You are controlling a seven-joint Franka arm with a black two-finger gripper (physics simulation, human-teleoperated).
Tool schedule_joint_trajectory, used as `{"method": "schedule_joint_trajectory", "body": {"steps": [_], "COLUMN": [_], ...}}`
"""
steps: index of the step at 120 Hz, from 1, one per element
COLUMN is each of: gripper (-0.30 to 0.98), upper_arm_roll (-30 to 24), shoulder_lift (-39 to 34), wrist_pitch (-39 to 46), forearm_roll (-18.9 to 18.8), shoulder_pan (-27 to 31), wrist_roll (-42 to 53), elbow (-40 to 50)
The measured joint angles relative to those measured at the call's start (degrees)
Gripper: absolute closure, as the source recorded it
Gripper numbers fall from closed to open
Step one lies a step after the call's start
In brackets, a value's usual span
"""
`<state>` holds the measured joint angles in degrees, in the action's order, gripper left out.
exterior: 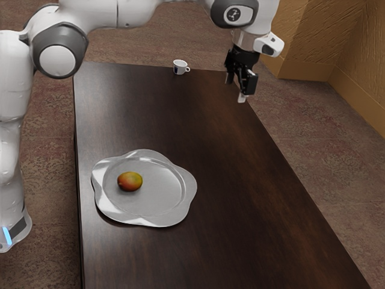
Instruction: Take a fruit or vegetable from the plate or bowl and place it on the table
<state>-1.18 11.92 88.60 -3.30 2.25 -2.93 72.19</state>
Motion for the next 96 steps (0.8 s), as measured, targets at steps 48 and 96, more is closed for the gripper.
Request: {"method": "schedule_joint_trajectory", "body": {"steps": [48,96], "gripper": [0.00,0.00], "upper_arm_roll": [-0.31,-1.20], "shoulder_lift": [-3.18,-19.77], "wrist_pitch": [-1.64,-6.56], "forearm_roll": [0.74,6.95], "shoulder_pan": [-0.05,0.10], "wrist_roll": [-0.11,-3.09], "elbow": [-0.35,24.52]}}
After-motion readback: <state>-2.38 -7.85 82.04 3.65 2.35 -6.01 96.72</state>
